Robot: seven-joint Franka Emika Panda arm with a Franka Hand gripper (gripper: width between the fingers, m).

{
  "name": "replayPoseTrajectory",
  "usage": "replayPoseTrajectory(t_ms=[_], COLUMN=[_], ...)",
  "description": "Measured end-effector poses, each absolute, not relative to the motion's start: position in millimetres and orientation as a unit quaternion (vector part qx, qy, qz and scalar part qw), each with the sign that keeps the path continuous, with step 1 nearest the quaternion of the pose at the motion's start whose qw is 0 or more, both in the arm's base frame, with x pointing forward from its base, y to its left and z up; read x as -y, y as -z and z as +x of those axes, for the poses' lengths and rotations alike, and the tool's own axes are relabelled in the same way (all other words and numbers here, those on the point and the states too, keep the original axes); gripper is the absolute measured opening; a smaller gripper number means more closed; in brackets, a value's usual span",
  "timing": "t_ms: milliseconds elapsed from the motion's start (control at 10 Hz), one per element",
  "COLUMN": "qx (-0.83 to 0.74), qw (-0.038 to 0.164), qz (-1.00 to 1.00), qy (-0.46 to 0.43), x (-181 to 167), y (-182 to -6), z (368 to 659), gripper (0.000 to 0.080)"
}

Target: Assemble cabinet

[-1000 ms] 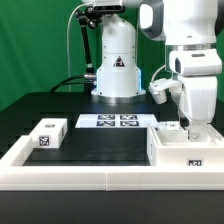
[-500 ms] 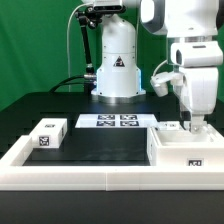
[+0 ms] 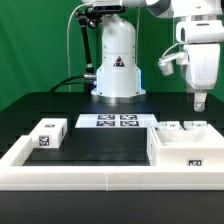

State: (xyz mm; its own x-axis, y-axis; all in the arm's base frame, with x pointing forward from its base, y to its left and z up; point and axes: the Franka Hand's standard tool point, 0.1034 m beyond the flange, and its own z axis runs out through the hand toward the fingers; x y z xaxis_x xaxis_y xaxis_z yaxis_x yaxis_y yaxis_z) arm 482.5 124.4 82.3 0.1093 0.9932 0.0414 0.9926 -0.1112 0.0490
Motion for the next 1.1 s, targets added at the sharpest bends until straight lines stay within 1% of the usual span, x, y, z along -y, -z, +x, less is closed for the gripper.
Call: replayPoseTrajectory(t_ms=[400,800,900,1100], qx=[-0.664,-0.681,-0.684,-0.684], qw=[0.003,-0.006,-0.009,-0.019], qz=[0.747,0.731,0.728,0.728], qy=[-0.031,-0.036,-0.038,-0.038], x=[-124.5,-149.5,-154.3,-157.0], y=[-80.8,-70.7,-67.2,-50.0], z=[480.6,445.1,440.2,431.7], gripper=[0.0796,0.0796,0.0796,0.0796])
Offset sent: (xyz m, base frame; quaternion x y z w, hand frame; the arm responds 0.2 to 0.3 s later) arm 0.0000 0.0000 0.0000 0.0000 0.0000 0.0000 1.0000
